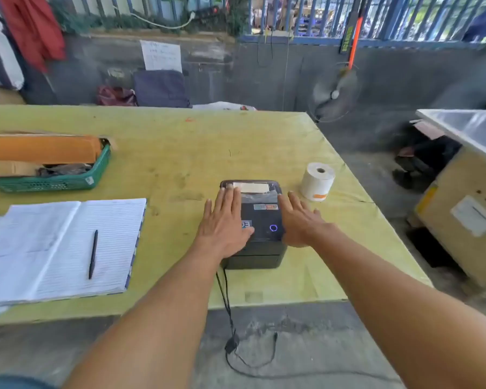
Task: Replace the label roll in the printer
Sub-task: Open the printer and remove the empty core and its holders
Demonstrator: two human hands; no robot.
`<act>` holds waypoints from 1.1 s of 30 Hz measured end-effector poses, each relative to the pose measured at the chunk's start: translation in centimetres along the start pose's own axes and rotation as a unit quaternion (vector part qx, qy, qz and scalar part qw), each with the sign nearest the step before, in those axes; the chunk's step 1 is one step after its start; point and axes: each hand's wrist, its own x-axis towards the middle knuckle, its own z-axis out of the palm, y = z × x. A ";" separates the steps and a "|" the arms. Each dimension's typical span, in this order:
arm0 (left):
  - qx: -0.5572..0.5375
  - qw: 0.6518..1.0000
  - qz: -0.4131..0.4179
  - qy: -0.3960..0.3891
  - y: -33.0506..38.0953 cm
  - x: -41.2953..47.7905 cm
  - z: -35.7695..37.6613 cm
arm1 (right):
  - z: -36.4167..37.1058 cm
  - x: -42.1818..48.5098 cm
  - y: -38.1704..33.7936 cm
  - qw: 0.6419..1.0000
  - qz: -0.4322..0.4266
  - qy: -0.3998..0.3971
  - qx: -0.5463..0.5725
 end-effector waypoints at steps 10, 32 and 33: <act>-0.027 0.997 -0.039 -0.063 0.2 -1.3 5.4 | 6.2 0.4 0.8 0.983 -0.021 -0.023 0.181; -0.046 0.995 -0.056 -0.067 0.6 -1.4 6.1 | 7.6 1.3 2.3 0.971 -0.053 0.002 0.235; -0.047 0.995 -0.056 -0.066 0.6 -1.4 6.1 | 7.6 1.3 2.4 0.970 -0.054 0.004 0.235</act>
